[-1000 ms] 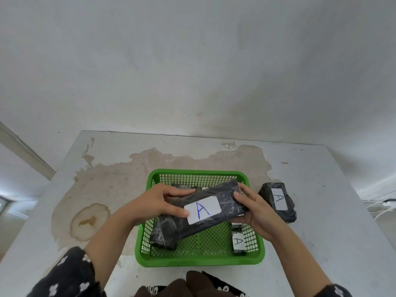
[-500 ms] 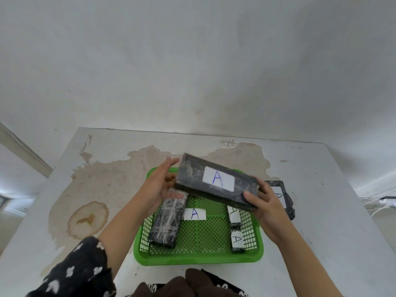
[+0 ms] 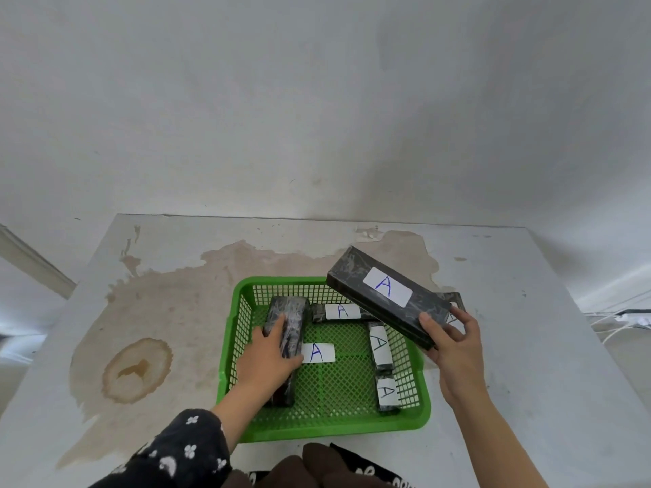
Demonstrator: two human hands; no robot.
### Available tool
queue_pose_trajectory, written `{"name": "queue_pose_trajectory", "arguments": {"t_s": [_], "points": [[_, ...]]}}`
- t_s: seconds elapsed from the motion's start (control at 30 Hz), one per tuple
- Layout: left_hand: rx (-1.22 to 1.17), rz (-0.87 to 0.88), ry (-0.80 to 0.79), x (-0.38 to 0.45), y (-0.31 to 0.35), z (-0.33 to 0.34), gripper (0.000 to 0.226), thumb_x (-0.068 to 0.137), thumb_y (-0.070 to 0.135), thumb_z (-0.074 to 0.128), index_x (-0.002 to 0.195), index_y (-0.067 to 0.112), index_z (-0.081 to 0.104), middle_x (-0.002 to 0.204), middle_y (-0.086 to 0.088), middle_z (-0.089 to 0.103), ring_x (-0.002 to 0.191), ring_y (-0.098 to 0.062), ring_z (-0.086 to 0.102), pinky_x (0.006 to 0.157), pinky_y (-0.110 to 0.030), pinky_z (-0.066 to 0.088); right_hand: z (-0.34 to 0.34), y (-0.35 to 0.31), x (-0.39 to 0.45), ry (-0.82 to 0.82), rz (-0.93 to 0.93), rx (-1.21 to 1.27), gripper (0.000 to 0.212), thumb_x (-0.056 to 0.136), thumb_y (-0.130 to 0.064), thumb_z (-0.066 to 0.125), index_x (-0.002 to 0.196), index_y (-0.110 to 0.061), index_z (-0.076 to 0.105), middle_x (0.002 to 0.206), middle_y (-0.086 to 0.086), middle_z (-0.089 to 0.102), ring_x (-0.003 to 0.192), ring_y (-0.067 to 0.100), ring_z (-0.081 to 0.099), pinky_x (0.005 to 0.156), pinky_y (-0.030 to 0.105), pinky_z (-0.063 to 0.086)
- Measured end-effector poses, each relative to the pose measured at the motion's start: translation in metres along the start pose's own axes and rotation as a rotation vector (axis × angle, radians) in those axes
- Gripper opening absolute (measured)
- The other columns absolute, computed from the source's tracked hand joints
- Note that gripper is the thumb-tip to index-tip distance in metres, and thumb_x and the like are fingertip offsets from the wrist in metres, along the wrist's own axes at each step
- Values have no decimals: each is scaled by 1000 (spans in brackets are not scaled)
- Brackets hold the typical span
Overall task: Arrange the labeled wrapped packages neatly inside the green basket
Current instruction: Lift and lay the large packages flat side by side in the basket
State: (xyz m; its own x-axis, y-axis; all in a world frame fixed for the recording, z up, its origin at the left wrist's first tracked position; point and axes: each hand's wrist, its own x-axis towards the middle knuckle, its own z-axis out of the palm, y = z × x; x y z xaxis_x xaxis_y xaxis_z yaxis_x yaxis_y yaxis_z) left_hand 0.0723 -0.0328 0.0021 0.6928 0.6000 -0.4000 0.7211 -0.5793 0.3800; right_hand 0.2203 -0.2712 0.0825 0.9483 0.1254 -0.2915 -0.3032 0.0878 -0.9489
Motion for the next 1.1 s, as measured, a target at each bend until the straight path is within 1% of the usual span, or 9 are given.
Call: {"name": "queue_pose_trajectory", "arguments": {"t_s": [0.13,0.23,0.37,0.43,0.5,0.6,0.7,0.9,1.1], "points": [[-51,-20,123,-17,0,-30,96,62,79,54,142,51,10,148,-9,30,110,-27,58,72,-33,55,-3,1,4,-6,-13,-22,48,75,-15,75,110,-33,48,96,9,69,78,16,72,58,25,58],[-79,-10,274,-31,-9,-60,93,60,81,53,139,53,13,141,-4,32,106,-26,57,62,-31,55,-1,4,11,-37,3,-87,49,76,-16,75,113,-32,47,102,10,67,85,19,70,66,32,58],[-147,-18,428,-39,-29,-91,91,62,75,59,140,51,19,133,-4,33,104,-29,55,56,-28,50,16,19,17,-193,44,-291,52,76,-20,76,115,-30,44,104,4,63,92,20,66,75,38,56],[-182,-50,438,-40,-36,-98,90,63,72,63,140,50,22,132,-5,33,105,-29,54,59,-32,53,29,31,19,-251,80,-406,52,75,-23,77,113,-28,42,100,-3,59,89,14,64,71,32,56],[-202,-71,432,-41,-41,-100,90,63,70,64,140,50,23,132,-5,33,107,-30,53,62,-33,53,41,45,23,-309,143,-467,51,74,-22,77,111,-23,42,102,0,60,90,16,64,67,31,56],[-220,-82,421,-42,-45,-97,90,63,71,64,140,51,22,131,-4,33,104,-29,55,59,-32,52,55,68,29,-374,249,-477,49,74,-16,77,110,-15,44,116,12,61,103,29,62,91,51,51],[-224,-88,401,-44,-44,-92,90,64,71,63,140,52,20,131,-4,33,100,-27,57,58,-32,53,67,82,31,-403,307,-474,46,76,-15,75,109,-14,44,121,14,60,106,29,61,96,55,47],[-199,-69,363,-48,-39,-86,89,64,73,60,140,54,16,136,-1,31,106,-26,54,60,-34,56,86,94,28,-349,91,-824,45,75,-27,77,108,-11,51,112,9,64,93,17,57,80,28,45],[-224,-74,374,-46,-41,-86,88,65,72,61,139,54,17,138,-1,30,111,-26,52,65,-38,57,91,100,25,-291,78,-921,49,74,-28,78,113,-5,59,113,12,66,97,23,62,82,29,47]]}}
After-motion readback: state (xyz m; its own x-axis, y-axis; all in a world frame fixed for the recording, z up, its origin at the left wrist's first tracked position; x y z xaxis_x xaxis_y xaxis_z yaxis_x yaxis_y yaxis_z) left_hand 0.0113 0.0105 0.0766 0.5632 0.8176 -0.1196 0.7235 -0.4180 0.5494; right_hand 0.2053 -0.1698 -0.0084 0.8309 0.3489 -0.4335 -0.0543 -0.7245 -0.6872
